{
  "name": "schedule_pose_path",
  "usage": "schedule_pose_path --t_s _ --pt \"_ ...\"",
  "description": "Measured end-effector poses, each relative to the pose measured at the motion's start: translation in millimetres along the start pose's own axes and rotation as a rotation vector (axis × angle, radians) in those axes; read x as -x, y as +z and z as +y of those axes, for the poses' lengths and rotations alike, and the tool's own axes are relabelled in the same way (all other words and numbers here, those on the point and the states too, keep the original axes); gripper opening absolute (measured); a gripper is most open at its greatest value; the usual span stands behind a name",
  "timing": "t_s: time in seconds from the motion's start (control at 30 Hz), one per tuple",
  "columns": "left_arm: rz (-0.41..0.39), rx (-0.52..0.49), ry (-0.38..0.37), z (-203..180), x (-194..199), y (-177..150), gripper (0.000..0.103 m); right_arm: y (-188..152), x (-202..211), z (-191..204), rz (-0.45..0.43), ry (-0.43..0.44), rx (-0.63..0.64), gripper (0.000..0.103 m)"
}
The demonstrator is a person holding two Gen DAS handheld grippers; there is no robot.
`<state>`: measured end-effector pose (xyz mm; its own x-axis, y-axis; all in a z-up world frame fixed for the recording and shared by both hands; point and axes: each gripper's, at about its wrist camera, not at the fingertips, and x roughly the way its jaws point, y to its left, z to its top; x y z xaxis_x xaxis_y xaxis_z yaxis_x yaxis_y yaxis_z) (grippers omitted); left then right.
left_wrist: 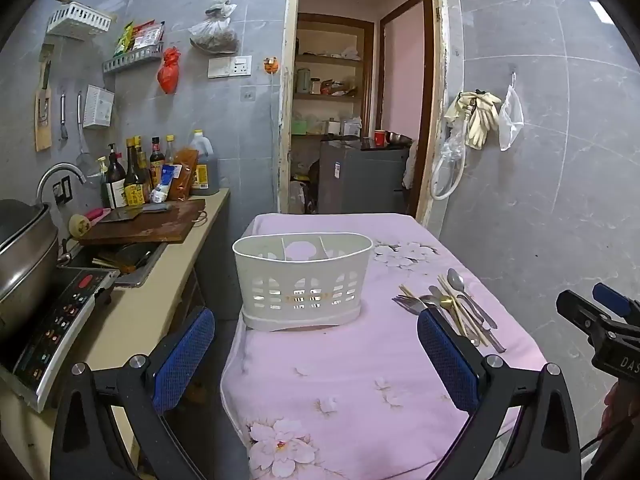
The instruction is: Organize utensils
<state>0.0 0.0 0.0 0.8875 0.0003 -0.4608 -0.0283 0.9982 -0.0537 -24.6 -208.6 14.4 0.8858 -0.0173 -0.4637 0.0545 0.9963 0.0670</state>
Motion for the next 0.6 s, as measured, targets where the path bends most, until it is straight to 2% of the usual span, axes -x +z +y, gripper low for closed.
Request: schedule_pose_path --t_s 0.6 --pt "0.017 0.012 0.015 9.6 -1.6 -1.8 0.102 -1.5 -3.1 8.0 0.008 0.001 0.026 0.102"
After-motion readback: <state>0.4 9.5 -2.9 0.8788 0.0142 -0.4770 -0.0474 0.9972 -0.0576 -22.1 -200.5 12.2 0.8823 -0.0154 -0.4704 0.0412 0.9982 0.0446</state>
